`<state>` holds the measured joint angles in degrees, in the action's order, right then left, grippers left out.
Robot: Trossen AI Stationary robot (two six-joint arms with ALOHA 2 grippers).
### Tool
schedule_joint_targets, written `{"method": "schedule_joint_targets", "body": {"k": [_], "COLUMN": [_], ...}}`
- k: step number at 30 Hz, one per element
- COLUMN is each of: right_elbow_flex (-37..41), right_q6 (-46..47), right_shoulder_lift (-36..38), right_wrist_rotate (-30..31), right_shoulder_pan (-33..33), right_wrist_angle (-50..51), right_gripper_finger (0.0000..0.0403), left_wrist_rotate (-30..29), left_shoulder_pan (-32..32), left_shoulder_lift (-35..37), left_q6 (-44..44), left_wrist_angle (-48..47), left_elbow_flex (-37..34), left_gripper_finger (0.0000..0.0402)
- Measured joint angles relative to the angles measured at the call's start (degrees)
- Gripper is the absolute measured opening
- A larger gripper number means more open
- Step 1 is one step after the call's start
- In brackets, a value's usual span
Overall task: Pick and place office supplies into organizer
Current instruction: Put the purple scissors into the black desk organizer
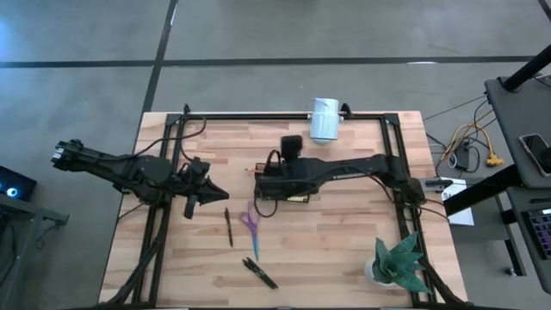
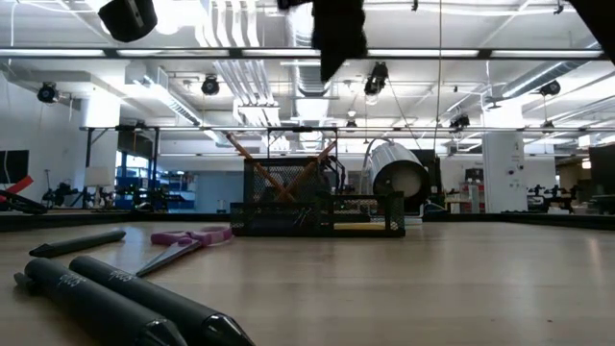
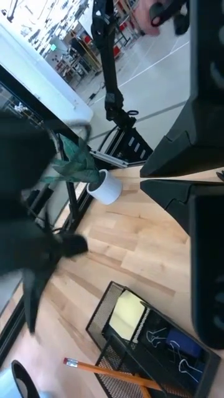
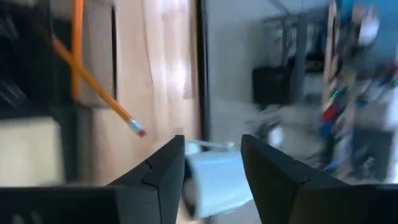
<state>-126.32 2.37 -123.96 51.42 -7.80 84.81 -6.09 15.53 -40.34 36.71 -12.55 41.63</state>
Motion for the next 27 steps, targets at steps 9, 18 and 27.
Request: {"method": "schedule_joint_targets", "body": {"k": [9, 18, 27], "right_elbow_flex": [-8.12, -4.99, 0.72], "right_q6": [42.17, 57.9, 62.84], "right_shoulder_lift": [0.13, 0.13, 0.13], "right_wrist_rotate": [-17.48, -23.05, -24.61], "right_shoulder_pan": [-9.25, -17.3, -19.34], "right_wrist_angle": [-2.62, -13.17, -16.9], "right_gripper_finger": [0.0155, 0.015, 0.015], "left_wrist_rotate": [0.0, 0.01, 6.5], "left_shoulder_pan": [0.0, 0.0, 0.0], "left_shoulder_lift": [-0.09, -0.52, -0.54], "left_q6": [-0.15, 0.03, 0.4], "left_wrist_angle": [0.04, 0.06, 0.04], "left_elbow_flex": [0.0, -0.02, -0.02], "left_gripper_finger": [0.0, 0.0, 0.0]}}
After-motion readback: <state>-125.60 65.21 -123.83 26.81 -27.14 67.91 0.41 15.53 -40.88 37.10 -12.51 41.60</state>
